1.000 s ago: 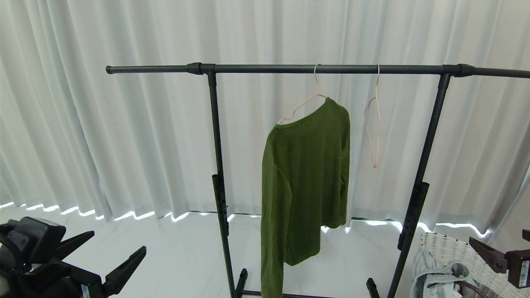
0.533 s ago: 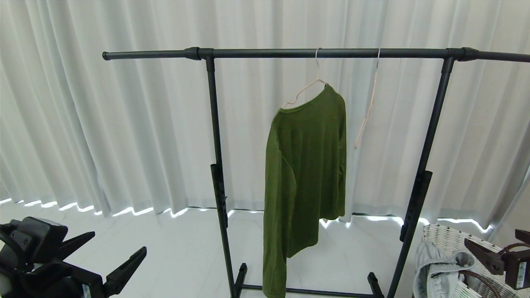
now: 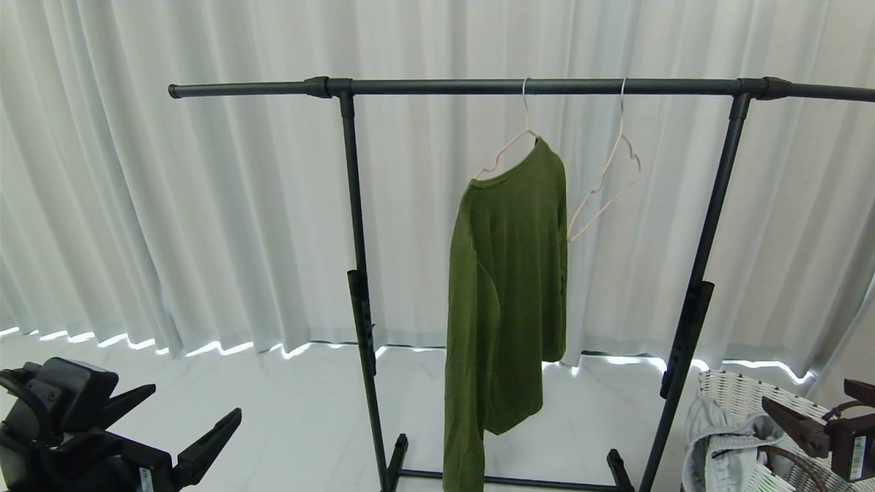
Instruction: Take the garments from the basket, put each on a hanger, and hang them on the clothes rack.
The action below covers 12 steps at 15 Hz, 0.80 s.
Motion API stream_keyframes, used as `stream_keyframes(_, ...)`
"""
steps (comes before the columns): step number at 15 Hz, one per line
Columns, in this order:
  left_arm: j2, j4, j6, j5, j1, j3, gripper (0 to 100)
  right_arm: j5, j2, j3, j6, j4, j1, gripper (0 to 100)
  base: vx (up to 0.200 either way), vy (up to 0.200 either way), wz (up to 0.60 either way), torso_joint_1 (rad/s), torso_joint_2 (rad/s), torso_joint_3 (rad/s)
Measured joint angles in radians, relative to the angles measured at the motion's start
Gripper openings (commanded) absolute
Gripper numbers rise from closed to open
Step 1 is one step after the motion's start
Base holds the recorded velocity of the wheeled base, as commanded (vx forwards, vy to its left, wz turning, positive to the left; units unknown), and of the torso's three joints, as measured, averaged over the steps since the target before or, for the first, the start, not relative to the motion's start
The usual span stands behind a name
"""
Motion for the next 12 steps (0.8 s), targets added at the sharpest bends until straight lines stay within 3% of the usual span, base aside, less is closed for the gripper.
stream_keyframes(10,-0.001,0.0,0.001,0.0,0.0,0.002,100,0.0,0.002,0.002,0.0,0.0,0.0,100,0.0,-0.2,0.0,0.0,0.0,0.002)
stream_keyframes(12,-0.002,0.0,0.0,0.0,0.0,0.002,100,0.0,0.002,0.005,0.0,0.001,0.0,100,0.0,0.0,0.0,0.0,0.0,0.0)
